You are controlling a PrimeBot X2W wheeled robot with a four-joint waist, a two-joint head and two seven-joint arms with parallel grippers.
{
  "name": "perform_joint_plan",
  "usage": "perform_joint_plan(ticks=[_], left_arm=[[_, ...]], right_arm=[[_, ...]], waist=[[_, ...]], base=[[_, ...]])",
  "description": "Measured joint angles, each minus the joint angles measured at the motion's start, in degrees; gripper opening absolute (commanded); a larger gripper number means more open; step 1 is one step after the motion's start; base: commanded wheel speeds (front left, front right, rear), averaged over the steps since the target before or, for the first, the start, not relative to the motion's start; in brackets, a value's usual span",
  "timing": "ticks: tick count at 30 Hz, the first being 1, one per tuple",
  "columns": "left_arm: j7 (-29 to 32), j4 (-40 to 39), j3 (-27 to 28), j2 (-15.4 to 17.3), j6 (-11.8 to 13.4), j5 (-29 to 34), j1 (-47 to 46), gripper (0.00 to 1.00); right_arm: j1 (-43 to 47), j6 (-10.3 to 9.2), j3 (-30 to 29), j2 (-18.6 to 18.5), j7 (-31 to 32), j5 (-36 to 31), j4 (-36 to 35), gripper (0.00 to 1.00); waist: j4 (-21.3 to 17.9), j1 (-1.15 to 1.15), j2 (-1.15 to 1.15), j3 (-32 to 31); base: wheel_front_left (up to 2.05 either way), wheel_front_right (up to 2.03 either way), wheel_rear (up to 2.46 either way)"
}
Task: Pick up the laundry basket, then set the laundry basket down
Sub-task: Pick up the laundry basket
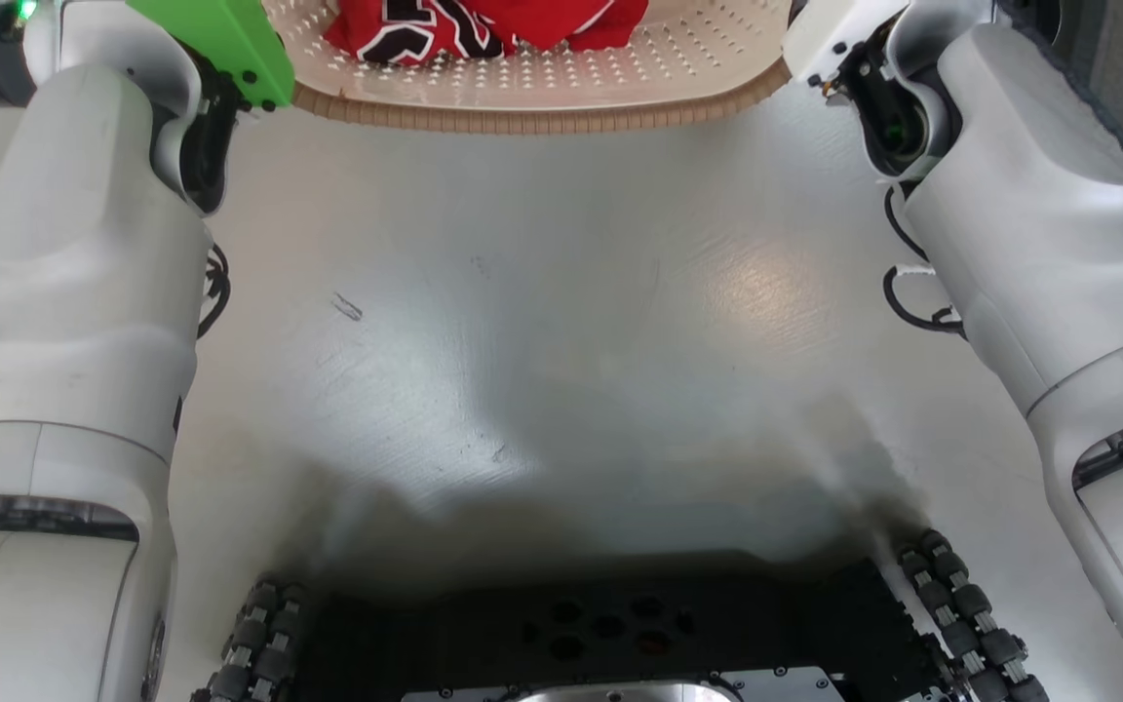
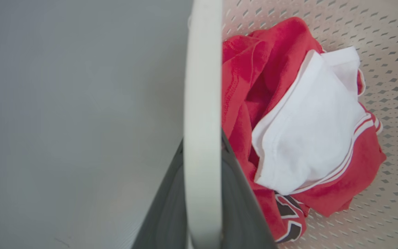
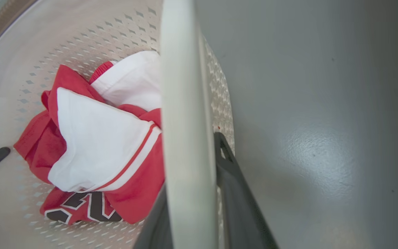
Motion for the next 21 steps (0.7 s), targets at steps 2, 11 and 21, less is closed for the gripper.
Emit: perform_joint_plan(ticks=[2, 11, 21], left_arm=[[-0.16, 0.36, -0.31, 0.0, 0.0, -0.04, 0.18, 0.0], [-1.11, 3.8, -2.41, -0.55, 0.0, -0.18, 4.22, 0.0], [1.65, 7.06, -4.67, -1.33, 0.0, -1.64, 8.94, 0.0]], right_arm=[[0.19, 0.0, 0.45, 0.02, -0.34, 0.38, 0.22, 0.0], [3.37, 0.09, 4.01, 0.26, 0.14, 1.67, 2.87, 0.0], [7.82, 0.56, 5.93, 0.73, 3.67, 4.11, 5.31, 0.0]], waist=[[-0.04, 0.0, 0.0, -0.75], [-0.28, 0.0, 0.0, -5.42], [-0.73, 0.0, 0.0, -13.0]], base=[[0.0, 0.0, 0.0], [0.0, 0.0, 0.0], [0.0, 0.0, 0.0]])
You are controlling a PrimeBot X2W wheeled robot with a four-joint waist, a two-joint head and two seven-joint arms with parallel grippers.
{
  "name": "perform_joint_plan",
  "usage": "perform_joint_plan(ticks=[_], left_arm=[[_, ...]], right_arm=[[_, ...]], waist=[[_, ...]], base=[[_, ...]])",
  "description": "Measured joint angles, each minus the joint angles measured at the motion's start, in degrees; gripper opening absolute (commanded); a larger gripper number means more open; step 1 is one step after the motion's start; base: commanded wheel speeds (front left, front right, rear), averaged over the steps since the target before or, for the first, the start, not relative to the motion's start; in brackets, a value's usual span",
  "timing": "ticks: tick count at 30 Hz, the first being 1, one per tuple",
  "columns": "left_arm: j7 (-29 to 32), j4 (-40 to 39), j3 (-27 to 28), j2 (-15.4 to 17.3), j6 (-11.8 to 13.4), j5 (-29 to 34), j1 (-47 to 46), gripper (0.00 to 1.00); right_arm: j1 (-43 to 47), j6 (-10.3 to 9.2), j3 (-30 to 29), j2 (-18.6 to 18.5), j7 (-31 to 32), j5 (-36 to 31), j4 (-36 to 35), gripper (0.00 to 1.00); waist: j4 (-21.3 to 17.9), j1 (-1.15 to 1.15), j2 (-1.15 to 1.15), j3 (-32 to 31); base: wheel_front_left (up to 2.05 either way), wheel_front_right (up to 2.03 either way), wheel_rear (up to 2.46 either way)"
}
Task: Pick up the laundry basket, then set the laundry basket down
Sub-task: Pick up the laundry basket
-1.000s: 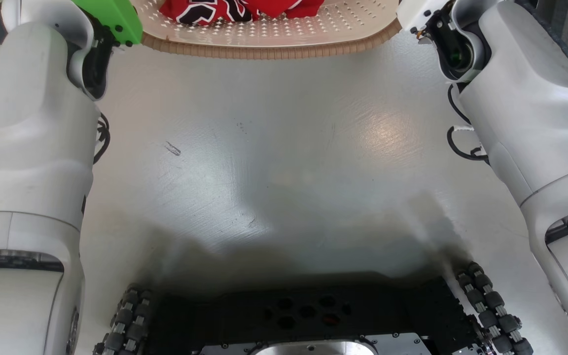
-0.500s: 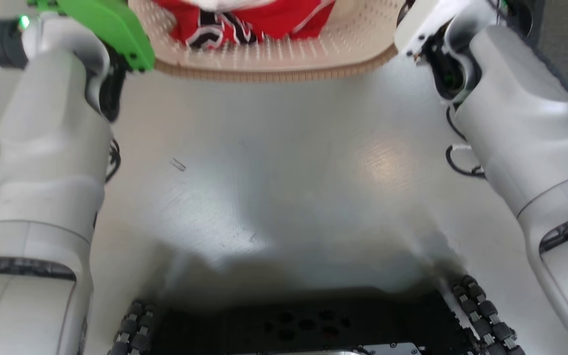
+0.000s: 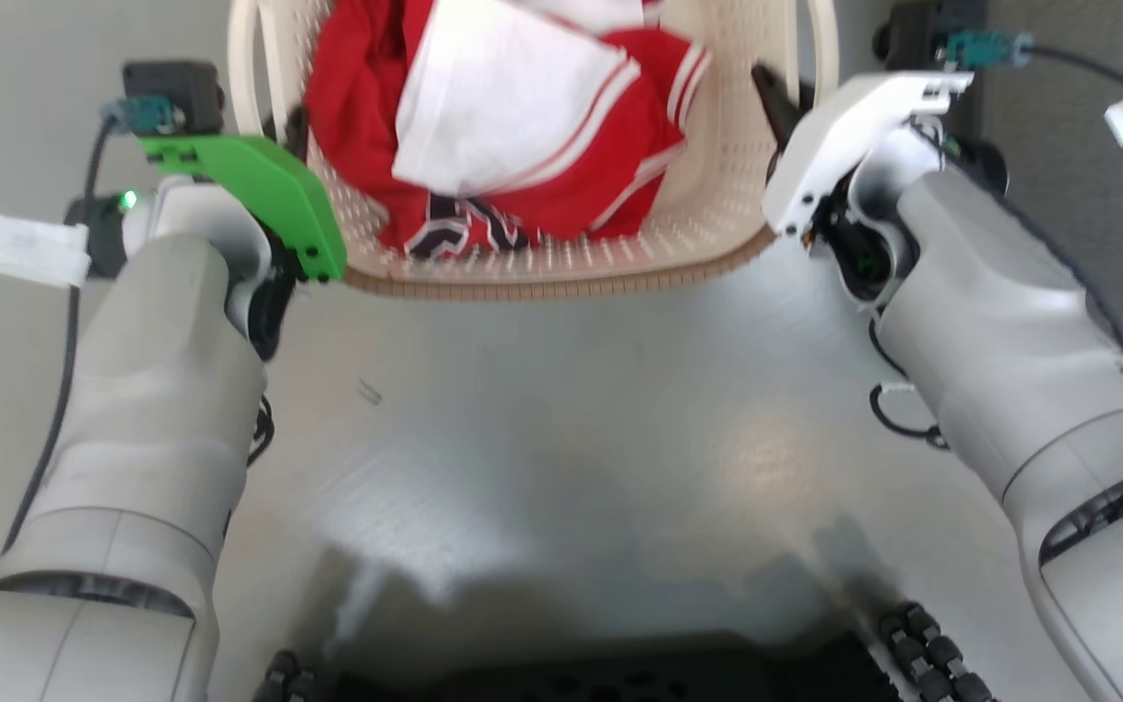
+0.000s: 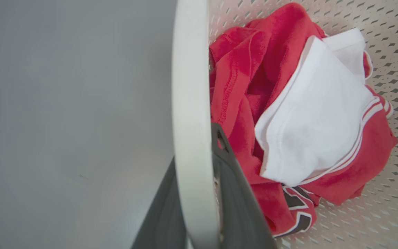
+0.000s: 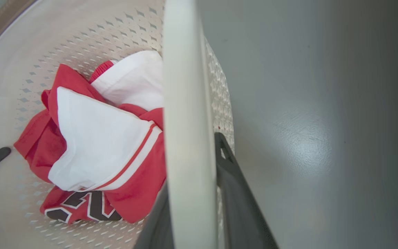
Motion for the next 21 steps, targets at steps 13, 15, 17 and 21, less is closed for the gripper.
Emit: perform_joint_plan(ticks=[13, 15, 17, 21], left_arm=[[4.27, 1.93, -1.46, -0.56, -0.05, -2.98, 5.02, 0.0], [4.92, 2.16, -1.82, -0.67, -0.07, -3.07, 6.36, 0.0], [5.15, 2.22, -2.18, -0.69, -0.2, -3.6, 7.55, 0.0], [6.0, 2.42, -2.67, -0.75, -0.2, -4.33, 9.39, 0.0]], right_arm=[[5.37, 0.13, 1.86, 0.53, 4.58, 2.68, 1.97, 0.0], [6.37, 0.13, 2.2, 0.69, 5.37, 2.92, 2.32, 0.0], [7.24, 0.13, 2.47, 0.75, 6.0, 2.96, 2.49, 0.0], [8.74, 0.14, 2.94, 0.82, 6.69, 3.53, 2.71, 0.0]], waist=[[-0.74, 0.0, 0.0, -9.6], [-0.81, 0.0, 0.0, -11.08], [-0.88, 0.0, 0.0, -12.58], [-1.02, 0.0, 0.0, -15.59]], base=[[0.0, 0.0, 0.0], [0.0, 0.0, 0.0], [0.0, 0.0, 0.0], [0.0, 0.0, 0.0]])
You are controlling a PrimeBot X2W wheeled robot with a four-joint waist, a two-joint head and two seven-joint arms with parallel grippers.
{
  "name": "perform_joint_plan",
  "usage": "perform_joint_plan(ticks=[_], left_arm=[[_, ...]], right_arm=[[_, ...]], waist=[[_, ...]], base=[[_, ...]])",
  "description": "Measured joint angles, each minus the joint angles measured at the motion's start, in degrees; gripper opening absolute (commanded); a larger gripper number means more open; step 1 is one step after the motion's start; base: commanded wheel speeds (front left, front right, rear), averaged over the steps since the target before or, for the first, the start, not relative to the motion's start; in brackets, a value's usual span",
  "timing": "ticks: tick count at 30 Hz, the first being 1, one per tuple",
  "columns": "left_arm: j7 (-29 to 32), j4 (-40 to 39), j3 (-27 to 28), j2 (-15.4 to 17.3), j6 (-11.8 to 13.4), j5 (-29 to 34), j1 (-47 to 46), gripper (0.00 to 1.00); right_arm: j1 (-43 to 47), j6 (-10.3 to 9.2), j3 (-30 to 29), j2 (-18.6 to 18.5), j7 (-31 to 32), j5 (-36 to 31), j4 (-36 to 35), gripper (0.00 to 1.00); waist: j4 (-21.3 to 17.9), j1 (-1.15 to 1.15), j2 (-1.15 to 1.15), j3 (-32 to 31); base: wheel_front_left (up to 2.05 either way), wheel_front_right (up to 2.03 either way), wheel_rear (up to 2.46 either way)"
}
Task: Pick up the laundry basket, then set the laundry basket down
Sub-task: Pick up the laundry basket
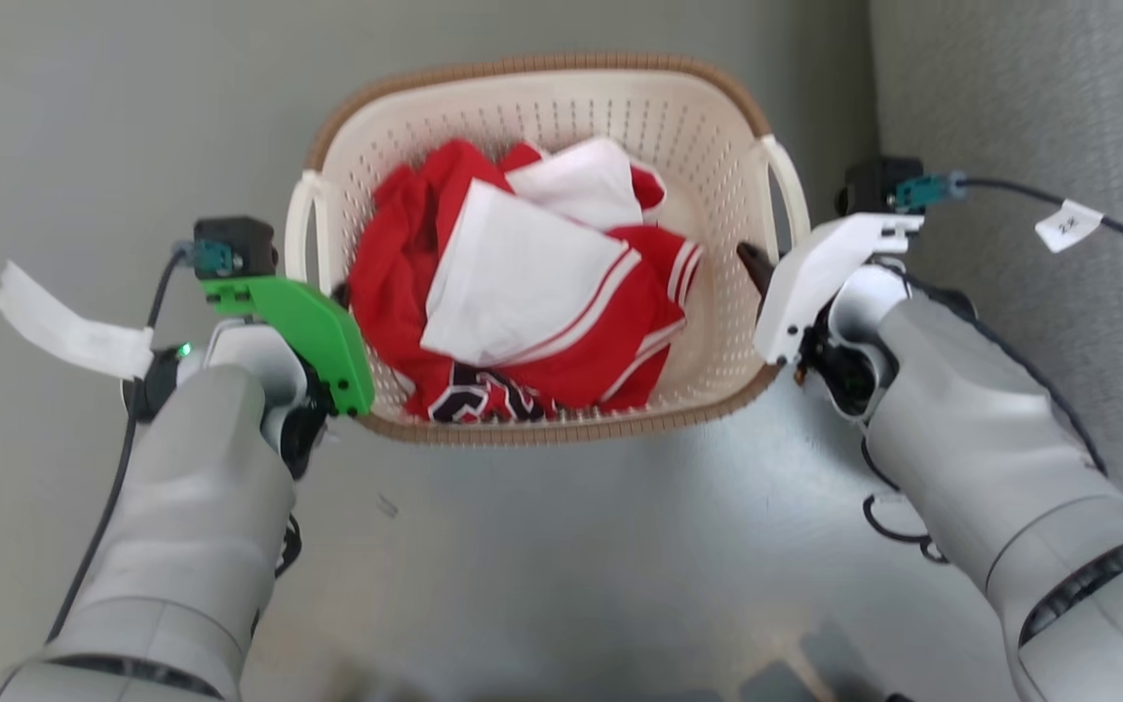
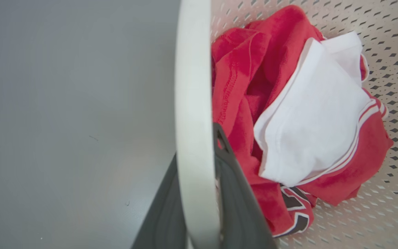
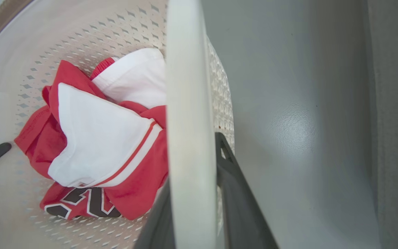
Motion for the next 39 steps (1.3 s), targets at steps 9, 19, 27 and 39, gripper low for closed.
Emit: perform_joint_plan(ticks=[9, 19, 27, 39], left_arm=[[2.47, 0.59, -0.66, -0.27, 0.0, -1.65, 4.51, 0.0], [4.02, 0.04, -2.07, -0.35, 0.0, -4.39, 10.01, 0.0], [6.03, -0.78, -3.03, -0.3, 0.0, -7.8, 15.57, 0.0], [8.48, -2.2, -4.99, 0.07, 0.0, -9.58, 18.87, 0.0]], right_arm=[[4.62, 0.16, 0.48, 0.36, 1.87, 1.88, 0.57, 0.0], [10.01, 0.16, 1.42, 0.45, 3.34, 3.39, 0.45, 0.0], [14.79, 0.16, 2.41, 0.6, 4.3, 4.52, 0.45, 0.0], [17.97, 0.16, 3.46, 0.48, 5.93, 5.17, 0.22, 0.0]], waist=[[-0.39, 0.0, 0.0, -5.99], [-1.05, 0.0, 0.0, -13.49], [-1.43, 0.0, 0.0, -19.5], [-1.64, 0.0, 0.0, -26.79]], base=[[0.0, 0.0, 0.0], [0.0, 0.0, 0.0], [0.0, 0.0, 0.0], [0.0, 0.0, 0.0]])
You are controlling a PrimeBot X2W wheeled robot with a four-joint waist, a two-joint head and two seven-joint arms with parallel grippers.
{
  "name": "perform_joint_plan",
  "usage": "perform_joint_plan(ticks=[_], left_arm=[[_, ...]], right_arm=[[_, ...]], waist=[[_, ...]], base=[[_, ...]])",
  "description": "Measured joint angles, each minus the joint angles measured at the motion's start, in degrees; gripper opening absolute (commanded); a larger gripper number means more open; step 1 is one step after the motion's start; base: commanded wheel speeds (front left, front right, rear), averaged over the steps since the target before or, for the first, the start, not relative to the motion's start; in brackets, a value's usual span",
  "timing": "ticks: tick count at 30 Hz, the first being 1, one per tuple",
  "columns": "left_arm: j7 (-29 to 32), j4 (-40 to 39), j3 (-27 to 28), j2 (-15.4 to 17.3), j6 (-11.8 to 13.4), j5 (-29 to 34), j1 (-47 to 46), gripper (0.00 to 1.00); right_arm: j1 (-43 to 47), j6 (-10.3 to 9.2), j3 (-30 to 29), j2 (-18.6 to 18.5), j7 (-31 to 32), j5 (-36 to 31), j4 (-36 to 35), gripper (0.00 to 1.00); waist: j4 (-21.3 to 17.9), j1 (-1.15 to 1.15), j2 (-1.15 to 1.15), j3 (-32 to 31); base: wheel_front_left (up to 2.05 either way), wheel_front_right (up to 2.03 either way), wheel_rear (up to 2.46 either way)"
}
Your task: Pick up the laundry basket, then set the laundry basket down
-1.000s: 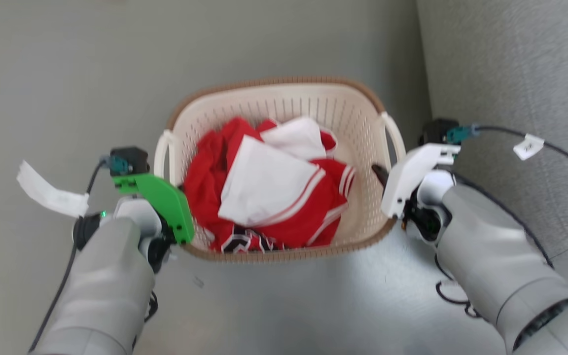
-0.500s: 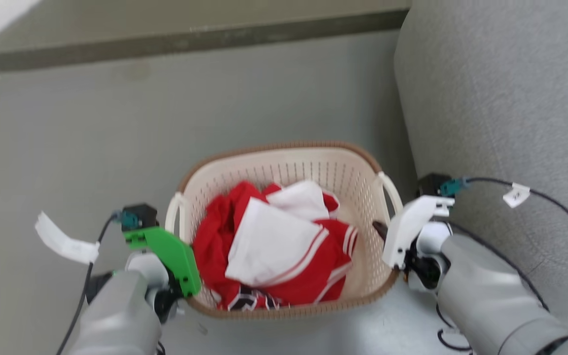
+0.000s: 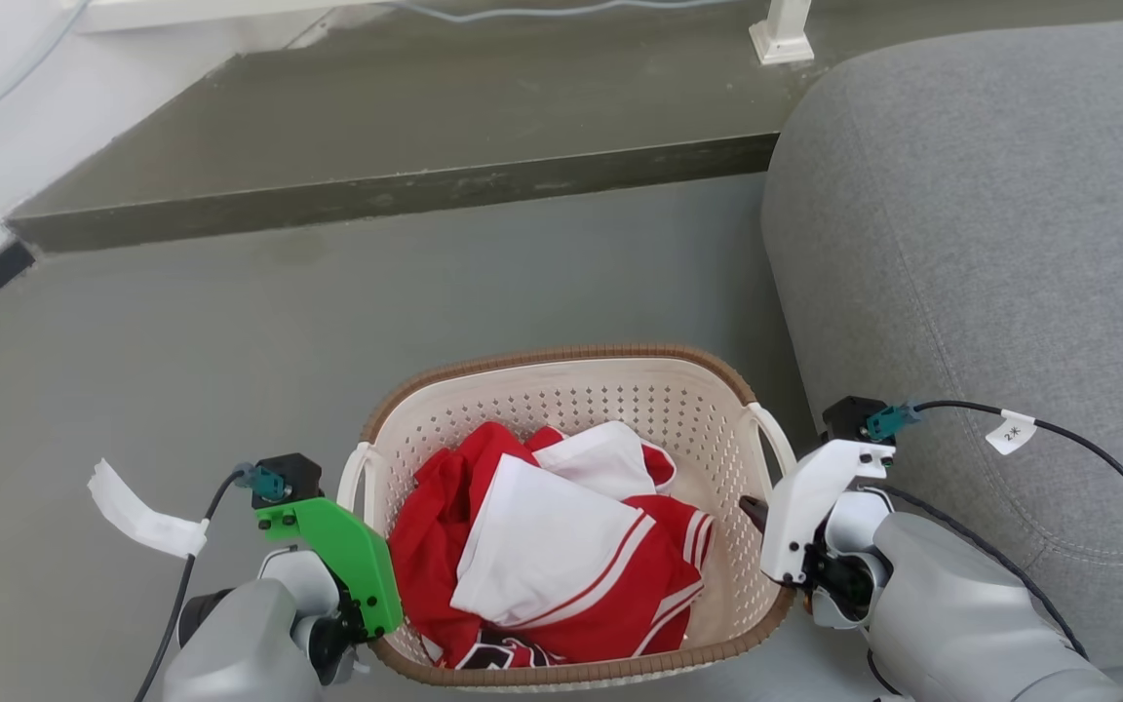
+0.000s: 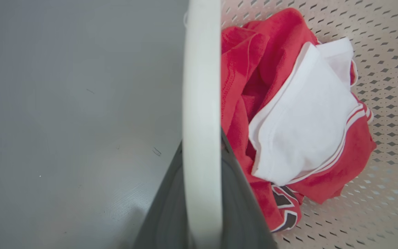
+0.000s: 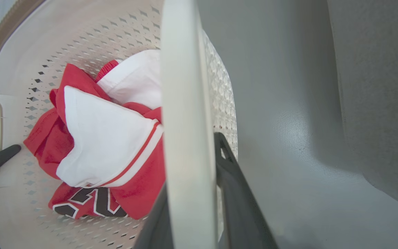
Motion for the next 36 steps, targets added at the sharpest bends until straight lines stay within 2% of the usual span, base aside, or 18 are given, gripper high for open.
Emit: perform_joint_plan(ticks=[12, 36], left_arm=[[0.58, -1.1, -1.07, 0.36, 0.1, -0.66, 1.17, 0.0], [1.07, -3.26, -2.86, 0.66, 1.88, -2.69, 2.63, 0.0]], right_arm=[[0.44, -0.01, 0.43, -0.2, 0.68, 0.3, -0.27, 0.0], [1.08, -0.02, 0.88, -0.44, 0.94, 0.55, -0.37, 0.0]], waist=[[-0.16, 0.0, 0.0, -1.26], [-0.28, 0.0, 0.0, -1.94]], base=[[0.0, 0.0, 0.0], [0.0, 0.0, 0.0]])
